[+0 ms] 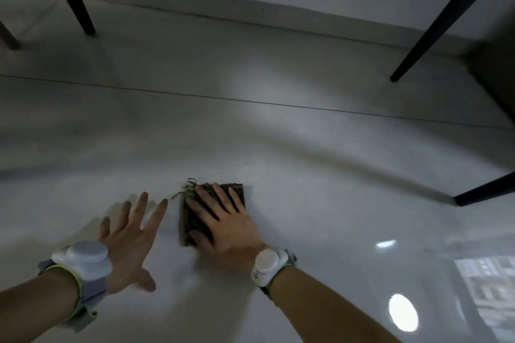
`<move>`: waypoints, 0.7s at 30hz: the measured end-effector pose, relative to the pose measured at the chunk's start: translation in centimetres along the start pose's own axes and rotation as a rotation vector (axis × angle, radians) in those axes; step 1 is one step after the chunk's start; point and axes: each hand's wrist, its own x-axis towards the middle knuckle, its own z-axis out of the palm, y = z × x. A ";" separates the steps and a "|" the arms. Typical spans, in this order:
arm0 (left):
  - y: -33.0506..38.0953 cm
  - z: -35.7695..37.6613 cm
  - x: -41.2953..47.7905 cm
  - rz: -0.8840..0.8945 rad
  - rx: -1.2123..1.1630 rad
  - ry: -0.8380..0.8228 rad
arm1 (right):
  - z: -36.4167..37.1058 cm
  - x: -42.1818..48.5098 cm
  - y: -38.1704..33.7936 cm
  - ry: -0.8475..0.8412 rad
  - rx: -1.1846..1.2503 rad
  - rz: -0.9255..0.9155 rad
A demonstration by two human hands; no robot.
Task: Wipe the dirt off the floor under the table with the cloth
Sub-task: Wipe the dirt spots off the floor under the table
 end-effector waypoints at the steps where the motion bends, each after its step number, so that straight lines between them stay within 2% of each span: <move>1: 0.7 -0.2 0.1 0.015 0.008 -0.007 | -0.5 -0.9 1.6 0.001 -0.012 0.044; 7: 6.4 -1.9 1.8 0.138 0.100 -0.067 | -3.1 -5.2 11.7 0.031 -0.059 0.361; 13: 11.7 -4.5 5.2 0.327 0.259 -0.068 | -4.9 -13.2 21.8 0.163 -0.070 0.867; 18: 15.5 -6.7 9.6 0.378 0.262 -0.052 | -6.7 -22.7 28.3 0.195 -0.011 1.268; 21: 17.2 -7.0 12.2 0.406 0.254 -0.055 | -7.0 -24.3 29.9 0.213 -0.007 1.412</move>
